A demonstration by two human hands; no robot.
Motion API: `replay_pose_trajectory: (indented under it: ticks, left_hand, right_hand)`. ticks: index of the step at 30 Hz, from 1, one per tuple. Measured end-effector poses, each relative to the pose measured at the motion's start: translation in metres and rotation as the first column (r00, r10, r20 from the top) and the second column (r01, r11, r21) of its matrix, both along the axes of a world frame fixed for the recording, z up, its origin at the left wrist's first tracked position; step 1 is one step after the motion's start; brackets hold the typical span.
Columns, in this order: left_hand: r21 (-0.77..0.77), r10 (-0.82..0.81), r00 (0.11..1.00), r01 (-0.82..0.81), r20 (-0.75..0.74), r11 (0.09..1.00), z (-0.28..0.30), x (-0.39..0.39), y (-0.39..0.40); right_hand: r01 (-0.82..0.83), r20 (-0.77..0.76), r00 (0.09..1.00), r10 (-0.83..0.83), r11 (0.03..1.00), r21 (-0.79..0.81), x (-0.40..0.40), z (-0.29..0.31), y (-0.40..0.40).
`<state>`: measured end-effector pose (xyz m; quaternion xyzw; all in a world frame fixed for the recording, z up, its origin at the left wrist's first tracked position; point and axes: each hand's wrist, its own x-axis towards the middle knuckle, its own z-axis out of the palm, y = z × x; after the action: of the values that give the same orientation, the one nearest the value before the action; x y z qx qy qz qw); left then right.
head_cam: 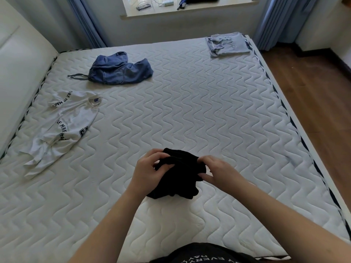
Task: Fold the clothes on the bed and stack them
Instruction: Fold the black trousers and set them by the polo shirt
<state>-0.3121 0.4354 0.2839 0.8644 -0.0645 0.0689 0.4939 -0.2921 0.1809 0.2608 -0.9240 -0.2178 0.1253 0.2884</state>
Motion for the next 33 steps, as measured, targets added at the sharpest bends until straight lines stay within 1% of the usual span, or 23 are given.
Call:
replay_pose_trajectory:
  ticks: [4,8,10,13,14,16,18,20,21,23,25,27,29,31,33]
  left_hand:
    - [0.029,0.015,1.0,-0.016,0.014,0.999,-0.001,-0.002,0.0]
    - [0.049,-0.007,1.0,0.006,0.015,0.999,-0.003,-0.003,0.001]
    - [0.044,0.006,1.0,-0.006,-0.002,0.999,-0.005,-0.001,0.005]
    - [0.013,0.04,0.999,-0.04,-0.026,0.999,-0.007,0.004,0.016]
    - [0.003,0.05,0.998,-0.05,-0.034,0.999,-0.007,0.006,0.018]
    - [-0.03,0.065,0.996,-0.067,-0.062,0.997,-0.006,0.009,0.019]
    - [-0.088,0.076,0.992,-0.085,-0.103,0.992,-0.005,0.012,0.018]
    - [-0.161,0.094,0.984,-0.118,-0.148,0.98,-0.003,0.015,0.017]
    - [-0.198,0.104,0.98,-0.137,-0.17,0.971,-0.002,0.016,0.016]
    - [-0.249,0.113,0.974,-0.161,-0.196,0.955,0.0,0.019,0.015]
    - [-0.249,0.105,0.974,-0.154,-0.198,0.956,0.004,0.023,0.014]
    - [-0.237,0.084,0.978,-0.128,-0.189,0.963,0.008,0.026,0.013]
    - [-0.222,0.071,0.984,-0.107,-0.164,0.969,0.015,0.03,0.015]
    - [-0.243,0.085,0.985,-0.12,-0.15,0.963,0.027,0.037,0.017]
    - [-0.272,0.086,0.988,-0.117,-0.124,0.955,0.042,0.047,0.02]
  right_hand:
    - [-0.051,0.07,0.996,0.057,0.995,-0.09,0.004,-0.001,0.006]
    - [-0.104,0.043,0.993,0.11,0.988,-0.11,0.006,-0.005,0.01]
    - [-0.096,0.027,0.995,0.098,0.994,-0.061,0.009,-0.006,0.005]
    - [-0.102,0.074,0.992,0.1,0.995,0.019,0.009,-0.006,-0.005]
    - [-0.083,0.085,0.993,0.079,0.995,0.054,0.008,-0.005,-0.007]
    - [0.009,0.071,0.997,-0.021,0.986,0.164,0.006,-0.004,-0.006]
    - [0.116,0.022,0.992,-0.127,0.954,0.276,0.005,-0.003,-0.002]
    - [0.18,-0.044,0.984,-0.175,0.927,0.329,0.006,0.0,0.001]
    - [0.188,-0.078,0.982,-0.171,0.925,0.329,0.007,0.002,0.002]
    - [0.141,-0.13,0.986,-0.106,0.945,0.295,0.009,0.005,0.002]
    - [0.083,-0.109,0.992,-0.059,0.97,0.23,0.01,0.006,0.002]
    - [0.114,-0.039,0.993,-0.108,0.966,0.233,0.012,0.008,0.004]
    - [0.201,-0.018,0.978,-0.208,0.917,0.345,0.018,0.015,0.007]
    - [0.284,-0.094,0.958,-0.272,0.833,0.474,0.028,0.028,0.011]
    - [0.336,-0.199,0.942,-0.271,0.744,0.578,0.041,0.044,0.016]
